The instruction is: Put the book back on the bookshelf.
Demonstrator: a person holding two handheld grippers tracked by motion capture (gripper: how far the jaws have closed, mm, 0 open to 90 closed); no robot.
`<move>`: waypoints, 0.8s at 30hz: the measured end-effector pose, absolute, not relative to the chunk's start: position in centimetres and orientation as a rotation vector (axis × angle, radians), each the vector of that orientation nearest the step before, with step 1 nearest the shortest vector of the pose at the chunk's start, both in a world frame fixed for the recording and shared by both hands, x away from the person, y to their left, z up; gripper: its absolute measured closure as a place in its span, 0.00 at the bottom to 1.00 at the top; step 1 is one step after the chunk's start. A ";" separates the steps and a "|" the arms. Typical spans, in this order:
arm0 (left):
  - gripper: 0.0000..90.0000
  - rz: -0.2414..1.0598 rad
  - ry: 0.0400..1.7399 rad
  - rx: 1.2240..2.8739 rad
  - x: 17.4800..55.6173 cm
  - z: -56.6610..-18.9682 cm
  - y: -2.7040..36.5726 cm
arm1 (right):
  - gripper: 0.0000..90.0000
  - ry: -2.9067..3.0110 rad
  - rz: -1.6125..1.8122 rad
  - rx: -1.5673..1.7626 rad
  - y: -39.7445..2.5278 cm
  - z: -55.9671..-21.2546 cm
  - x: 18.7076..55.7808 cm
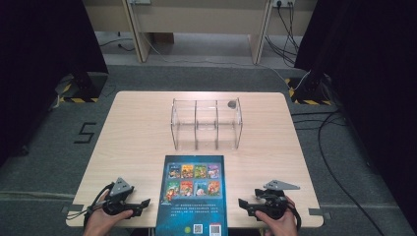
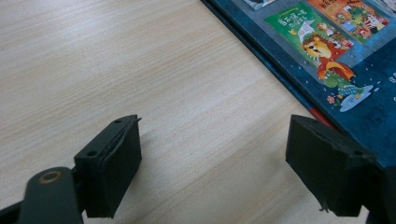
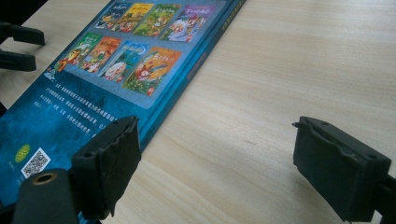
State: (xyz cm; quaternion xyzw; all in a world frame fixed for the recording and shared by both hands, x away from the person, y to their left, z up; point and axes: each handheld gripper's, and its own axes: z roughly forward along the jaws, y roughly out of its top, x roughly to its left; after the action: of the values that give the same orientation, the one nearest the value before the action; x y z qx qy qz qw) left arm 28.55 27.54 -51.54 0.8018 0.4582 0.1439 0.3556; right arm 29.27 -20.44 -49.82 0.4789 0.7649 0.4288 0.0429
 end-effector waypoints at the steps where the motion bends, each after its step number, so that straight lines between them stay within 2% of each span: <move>1: 0.20 0.368 1.184 2.073 28.5 -51.5 27.5 | 0.18 2.341 1.312 1.463 -20.4 -49.8 29.3; 7: 0.23 0.318 1.168 2.066 28.2 -51.4 26.9 | 0.18 2.355 1.302 1.468 -20.1 -49.9 29.2; 24: 0.23 0.250 1.138 2.070 27.6 -51.2 25.6 | 0.19 2.382 1.295 1.451 -19.8 -50.1 29.3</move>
State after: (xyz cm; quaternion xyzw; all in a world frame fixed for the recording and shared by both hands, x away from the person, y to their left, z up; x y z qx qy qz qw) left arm 27.60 25.59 -51.21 0.8082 0.4443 0.0977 0.3741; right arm 29.28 -19.80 -50.09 0.4717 0.7740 0.4210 0.0333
